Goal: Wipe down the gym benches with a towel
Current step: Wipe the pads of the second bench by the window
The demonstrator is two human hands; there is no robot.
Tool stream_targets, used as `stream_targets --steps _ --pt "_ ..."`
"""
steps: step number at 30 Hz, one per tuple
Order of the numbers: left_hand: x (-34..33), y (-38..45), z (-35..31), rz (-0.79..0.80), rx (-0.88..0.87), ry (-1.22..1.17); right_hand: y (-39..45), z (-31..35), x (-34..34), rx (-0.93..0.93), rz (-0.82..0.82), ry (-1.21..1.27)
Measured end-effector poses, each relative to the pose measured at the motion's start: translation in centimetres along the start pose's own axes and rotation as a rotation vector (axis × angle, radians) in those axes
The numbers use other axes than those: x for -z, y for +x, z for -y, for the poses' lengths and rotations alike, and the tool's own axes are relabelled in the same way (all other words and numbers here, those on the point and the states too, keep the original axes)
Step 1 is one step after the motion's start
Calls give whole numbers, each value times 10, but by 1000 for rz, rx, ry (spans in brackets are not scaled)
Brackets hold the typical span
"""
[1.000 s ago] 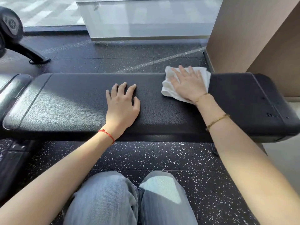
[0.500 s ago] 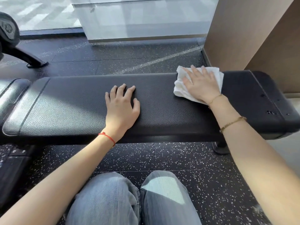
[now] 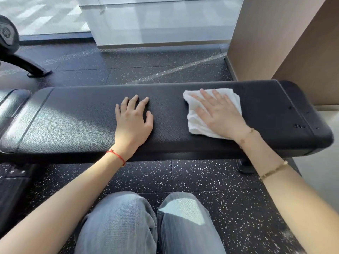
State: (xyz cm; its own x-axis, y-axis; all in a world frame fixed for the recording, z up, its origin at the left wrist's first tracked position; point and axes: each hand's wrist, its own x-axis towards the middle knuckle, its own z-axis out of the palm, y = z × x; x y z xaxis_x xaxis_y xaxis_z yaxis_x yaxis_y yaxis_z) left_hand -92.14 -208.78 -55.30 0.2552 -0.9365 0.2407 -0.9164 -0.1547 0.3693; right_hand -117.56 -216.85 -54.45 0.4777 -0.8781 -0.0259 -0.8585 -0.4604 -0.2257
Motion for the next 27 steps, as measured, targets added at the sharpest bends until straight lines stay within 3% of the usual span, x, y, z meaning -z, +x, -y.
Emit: stream_targets --steps 3,5,11,18,27 --pt "-1 0 -2 -10 5 -1 39 -8 11 -139 9 -37" --pt "0 0 -2 -16 3 -2 53 4 11 -139 29 -62" --pt "0 1 -1 -14 8 -5 -7 43 -4 107 38 -54" --pt "-1 1 1 -9 5 3 -79 10 -6 347 -71 -247" --pt "-1 1 -1 11 6 14 -72 52 -31 392 -182 -380"
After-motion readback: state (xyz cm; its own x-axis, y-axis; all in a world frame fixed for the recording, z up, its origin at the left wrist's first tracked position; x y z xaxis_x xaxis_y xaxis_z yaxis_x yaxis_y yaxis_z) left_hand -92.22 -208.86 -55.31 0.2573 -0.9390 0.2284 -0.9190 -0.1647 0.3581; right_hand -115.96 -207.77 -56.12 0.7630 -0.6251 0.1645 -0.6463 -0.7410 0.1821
